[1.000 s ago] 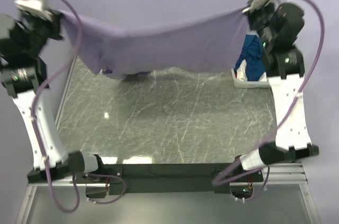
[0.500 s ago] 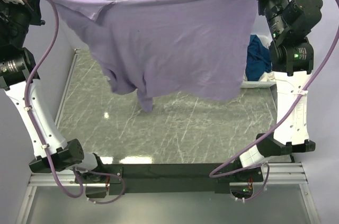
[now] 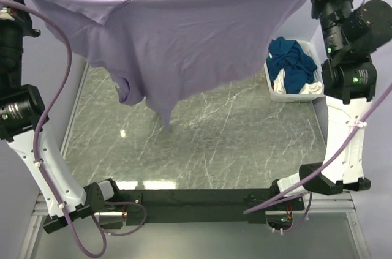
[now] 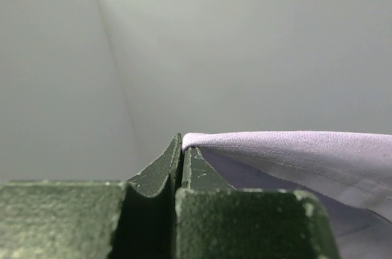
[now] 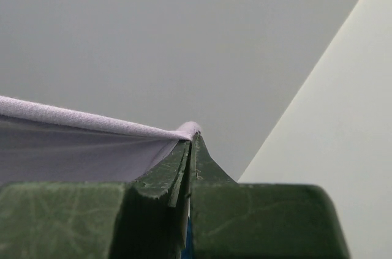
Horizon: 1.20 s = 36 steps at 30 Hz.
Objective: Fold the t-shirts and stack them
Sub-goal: Flatten the tshirt out
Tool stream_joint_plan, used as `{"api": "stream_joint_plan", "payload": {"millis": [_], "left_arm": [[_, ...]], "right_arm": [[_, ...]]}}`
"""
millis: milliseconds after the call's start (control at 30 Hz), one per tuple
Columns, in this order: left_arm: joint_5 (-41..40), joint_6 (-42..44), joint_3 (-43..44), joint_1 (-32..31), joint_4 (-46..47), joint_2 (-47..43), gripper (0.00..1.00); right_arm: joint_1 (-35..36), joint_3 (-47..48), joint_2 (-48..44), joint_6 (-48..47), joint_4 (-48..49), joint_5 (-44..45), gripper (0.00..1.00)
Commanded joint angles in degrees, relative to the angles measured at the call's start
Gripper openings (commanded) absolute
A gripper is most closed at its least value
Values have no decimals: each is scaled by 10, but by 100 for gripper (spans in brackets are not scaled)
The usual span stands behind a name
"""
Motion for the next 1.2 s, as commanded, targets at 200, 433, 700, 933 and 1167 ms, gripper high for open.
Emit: {"api": "stream_joint_plan", "payload": {"millis": [200,433,700,933,1167], "left_arm": [[-76,19,19,8,51,-60,0],[-59,17,8,8,50,-49,0],[26,6,-4,8,28,45,1],[4,34,34,-37,37,170,1],[-88,8,198,-42,123,294,0]], "right_arm": [[-3,3,-92,9,68,23,0],[-3,-25,-80,-7,76,16,0],[-3,-43,15,-4,87,-4,0],[4,41,142,5,90,-14,0],[3,164,243,25,220,44,0]]}}
